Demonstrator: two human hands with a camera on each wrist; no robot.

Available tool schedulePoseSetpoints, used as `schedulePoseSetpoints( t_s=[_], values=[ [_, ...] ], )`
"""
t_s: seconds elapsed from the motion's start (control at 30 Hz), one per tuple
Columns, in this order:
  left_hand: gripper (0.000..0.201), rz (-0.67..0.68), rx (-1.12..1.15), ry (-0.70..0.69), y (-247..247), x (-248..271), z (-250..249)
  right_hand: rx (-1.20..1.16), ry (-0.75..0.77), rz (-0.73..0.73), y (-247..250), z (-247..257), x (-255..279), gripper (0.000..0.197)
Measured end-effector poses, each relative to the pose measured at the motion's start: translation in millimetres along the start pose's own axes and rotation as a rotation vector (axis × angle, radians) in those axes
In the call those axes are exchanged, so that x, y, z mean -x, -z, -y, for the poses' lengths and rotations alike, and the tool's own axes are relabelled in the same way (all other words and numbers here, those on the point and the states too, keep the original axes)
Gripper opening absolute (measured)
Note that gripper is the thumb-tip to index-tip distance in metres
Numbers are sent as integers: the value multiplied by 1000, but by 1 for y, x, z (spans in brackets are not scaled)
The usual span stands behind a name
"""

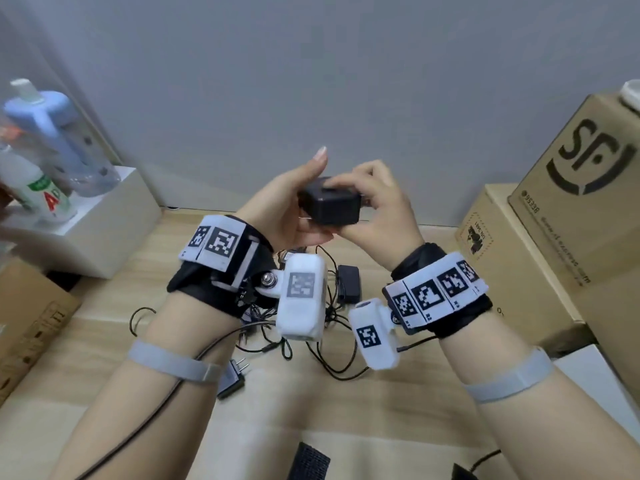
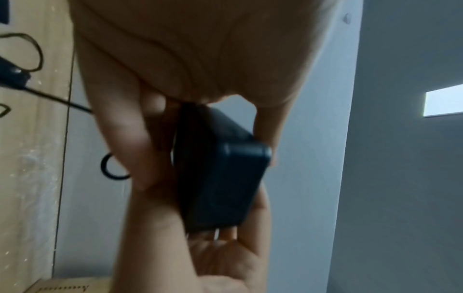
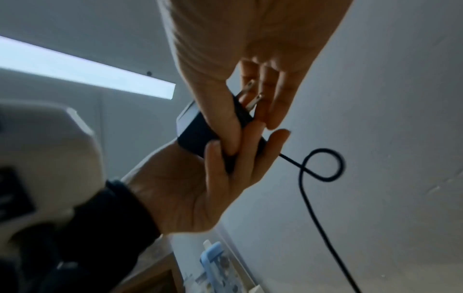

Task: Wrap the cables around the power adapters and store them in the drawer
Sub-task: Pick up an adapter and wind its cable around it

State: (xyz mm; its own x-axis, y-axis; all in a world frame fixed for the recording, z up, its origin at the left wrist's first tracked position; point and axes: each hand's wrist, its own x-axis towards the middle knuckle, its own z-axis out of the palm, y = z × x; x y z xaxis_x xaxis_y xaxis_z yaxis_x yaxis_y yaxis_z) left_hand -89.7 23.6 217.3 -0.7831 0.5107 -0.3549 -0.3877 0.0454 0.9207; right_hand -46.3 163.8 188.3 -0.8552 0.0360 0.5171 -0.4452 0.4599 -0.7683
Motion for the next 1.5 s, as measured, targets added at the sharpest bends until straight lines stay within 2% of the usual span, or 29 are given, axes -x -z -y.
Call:
schedulePoseSetpoints(
  t_s=[0.07,0.17,0.23,0.3,0.37,0.47,0.57,0.67,0.77,0.8,0.87,1.0,1.1,1.23,1.33,1.4,1.5],
  values=[
    [34,-4,78,-45,0,-2,3,25,22,87,-1,1,5,55],
    [38,-61,176,-88,5,-3,7,-156,-100,-9,3,-2,4,65],
    [33,12,202,-119,5,-1,7,-250,-181,-10,4,-4,-1,67],
    [27,130,202,-123,1,2,4,-393,-286,100,0,-7,-6,71],
    [21,158,233,-169,-2,3,-1,-551,-397,190,-5,-11,-9,56],
    [8,56,443,-286,-2,3,-10,-534,-520,304,-11,-30,3,14],
    [10,-104,642,-367,10,3,-11,-419,-644,340,-7,-62,26,23],
    [5,-165,669,-382,18,1,5,-371,-716,200,1,-70,30,25],
    [38,-101,494,-244,18,-1,28,-413,-647,59,10,-45,11,23],
    [40,-54,431,-180,15,-1,33,-427,-596,26,12,-34,2,23],
    [31,44,386,-116,8,1,39,-422,-483,-14,15,-11,-15,23],
    [33,198,322,-124,-5,-2,36,-335,-330,-30,15,12,-33,21],
    [30,164,251,-161,-6,-7,30,-305,-305,-55,16,12,-35,17],
    [19,87,330,-227,-9,-12,30,-479,-351,-128,17,-1,-29,12],
    [14,30,428,-262,-10,-14,30,-552,-423,-160,8,-12,-19,27],
    [14,20,509,-302,-10,-16,29,-522,-470,-93,-4,-19,-14,32],
    [17,7,555,-333,-11,-18,25,-361,-506,142,-23,-25,-5,30]
  ],
)
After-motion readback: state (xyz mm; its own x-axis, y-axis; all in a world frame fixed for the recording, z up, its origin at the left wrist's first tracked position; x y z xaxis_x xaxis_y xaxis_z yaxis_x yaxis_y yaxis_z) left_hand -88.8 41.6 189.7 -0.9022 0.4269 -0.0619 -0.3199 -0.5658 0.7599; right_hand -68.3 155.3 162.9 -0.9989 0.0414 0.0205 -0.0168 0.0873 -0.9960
